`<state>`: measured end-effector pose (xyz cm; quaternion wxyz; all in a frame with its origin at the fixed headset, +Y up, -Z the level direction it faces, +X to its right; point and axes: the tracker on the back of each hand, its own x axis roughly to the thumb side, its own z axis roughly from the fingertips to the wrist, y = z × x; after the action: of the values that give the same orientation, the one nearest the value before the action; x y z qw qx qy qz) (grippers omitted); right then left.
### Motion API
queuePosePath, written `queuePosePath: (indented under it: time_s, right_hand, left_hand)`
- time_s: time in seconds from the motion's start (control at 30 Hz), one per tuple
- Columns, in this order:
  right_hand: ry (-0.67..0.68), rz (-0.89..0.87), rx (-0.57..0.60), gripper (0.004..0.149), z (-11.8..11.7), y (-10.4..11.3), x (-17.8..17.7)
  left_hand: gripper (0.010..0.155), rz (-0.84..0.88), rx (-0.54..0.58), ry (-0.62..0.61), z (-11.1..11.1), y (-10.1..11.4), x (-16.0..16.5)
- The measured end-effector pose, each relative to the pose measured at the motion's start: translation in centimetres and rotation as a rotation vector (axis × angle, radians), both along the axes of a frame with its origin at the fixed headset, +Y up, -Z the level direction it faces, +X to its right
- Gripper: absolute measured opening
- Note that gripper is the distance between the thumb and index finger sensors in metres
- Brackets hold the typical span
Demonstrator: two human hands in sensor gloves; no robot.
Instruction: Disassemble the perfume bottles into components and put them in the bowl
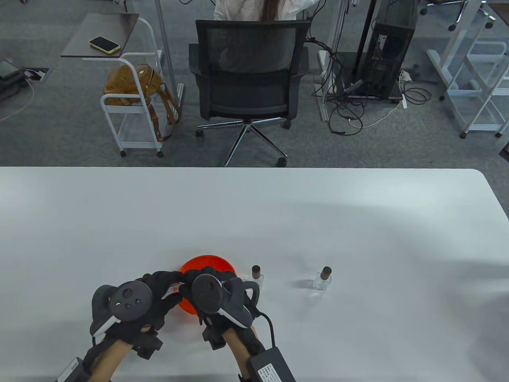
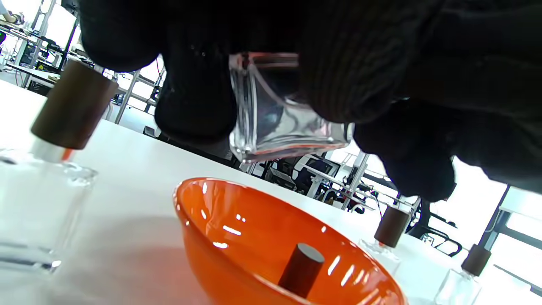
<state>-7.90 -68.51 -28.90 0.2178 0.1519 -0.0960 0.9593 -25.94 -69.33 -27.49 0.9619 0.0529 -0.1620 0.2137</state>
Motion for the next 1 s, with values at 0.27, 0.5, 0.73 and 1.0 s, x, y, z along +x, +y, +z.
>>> queuePosePath:
  time_s: [0.27, 0.5, 0.73, 1.0]
  right_hand:
    - [0.003, 0.02, 0.028, 0.043, 0.07, 0.16, 0.05]
    - [0.02, 0.031, -0.007, 0.044, 0.05, -0.45, -0.24]
    - [0.034, 0.003, -0.047, 0.05, 0.04, -0.4, -0.27]
    - [0.031, -0.022, -0.036, 0.05, 0.15, -0.26, -0.25]
  left_hand:
    - [0.054, 0.008, 0.011, 0.008, 0.04, 0.08, -0.1]
    - [0.054, -0.003, -0.001, 0.013, -0.04, -0.26, -0.27]
    - [0.054, -0.003, 0.015, 0.022, -0.05, -0.14, -0.22]
    - [0.054, 0.002, 0.023, 0.021, -0.04, 0.05, -0.34]
